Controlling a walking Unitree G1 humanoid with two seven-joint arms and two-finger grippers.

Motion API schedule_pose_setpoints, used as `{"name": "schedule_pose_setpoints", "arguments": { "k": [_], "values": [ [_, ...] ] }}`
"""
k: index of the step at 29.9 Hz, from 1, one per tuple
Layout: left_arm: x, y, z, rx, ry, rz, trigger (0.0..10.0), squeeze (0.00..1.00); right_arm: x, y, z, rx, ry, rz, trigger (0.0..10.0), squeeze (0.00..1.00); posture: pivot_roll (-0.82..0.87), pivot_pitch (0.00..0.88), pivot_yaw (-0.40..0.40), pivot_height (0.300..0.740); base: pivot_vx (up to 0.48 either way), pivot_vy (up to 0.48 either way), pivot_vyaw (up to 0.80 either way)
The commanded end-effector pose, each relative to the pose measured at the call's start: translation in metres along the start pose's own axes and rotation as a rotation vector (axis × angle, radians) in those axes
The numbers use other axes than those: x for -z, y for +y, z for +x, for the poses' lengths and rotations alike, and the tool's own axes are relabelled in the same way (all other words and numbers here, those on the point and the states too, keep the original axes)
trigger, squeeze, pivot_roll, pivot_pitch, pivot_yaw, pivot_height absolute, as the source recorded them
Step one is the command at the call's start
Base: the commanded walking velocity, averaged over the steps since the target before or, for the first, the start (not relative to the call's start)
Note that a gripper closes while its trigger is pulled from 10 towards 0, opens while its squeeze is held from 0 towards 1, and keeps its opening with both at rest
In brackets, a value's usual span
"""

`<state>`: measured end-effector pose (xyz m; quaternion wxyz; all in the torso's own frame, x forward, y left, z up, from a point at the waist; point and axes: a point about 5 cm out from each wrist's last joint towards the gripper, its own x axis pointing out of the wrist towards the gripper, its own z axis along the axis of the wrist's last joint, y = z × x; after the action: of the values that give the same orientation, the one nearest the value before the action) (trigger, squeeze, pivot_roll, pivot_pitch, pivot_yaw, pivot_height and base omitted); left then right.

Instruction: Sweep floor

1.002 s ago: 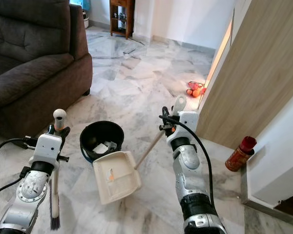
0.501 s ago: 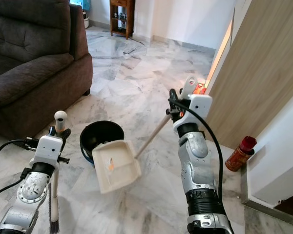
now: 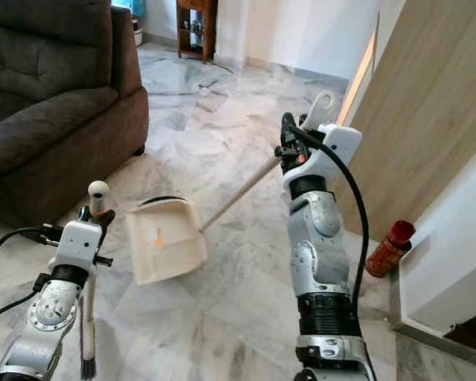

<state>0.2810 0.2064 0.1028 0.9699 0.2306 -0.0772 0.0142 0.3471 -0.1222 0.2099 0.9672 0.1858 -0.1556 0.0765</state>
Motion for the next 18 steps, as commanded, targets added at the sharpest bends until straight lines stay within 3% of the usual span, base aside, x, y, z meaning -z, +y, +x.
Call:
{"name": "schedule_pose_setpoints", "arguments": {
  "k": [1, 18],
  "values": [
    [-0.0082, -0.0005, 0.0041, 0.001, -0.046, 0.012, 10.0, 0.0, -0.0116, 0.0096, 0.0076, -0.018, -0.065, 0.028, 10.0, 0.0, 0.22, 0.0, -0.084, 0.74, 0.0, 0.0, 0.0],
    [-0.0082, -0.0032, 0.004, -0.003, -0.041, 0.011, 10.0, 0.0, -0.0098, 0.0125, 0.0146, -0.036, -0.063, 0.028, 10.0, 0.0, 0.22, 0.0, -0.09, 0.74, 0.0, 0.0, 0.0]
  ]
}}
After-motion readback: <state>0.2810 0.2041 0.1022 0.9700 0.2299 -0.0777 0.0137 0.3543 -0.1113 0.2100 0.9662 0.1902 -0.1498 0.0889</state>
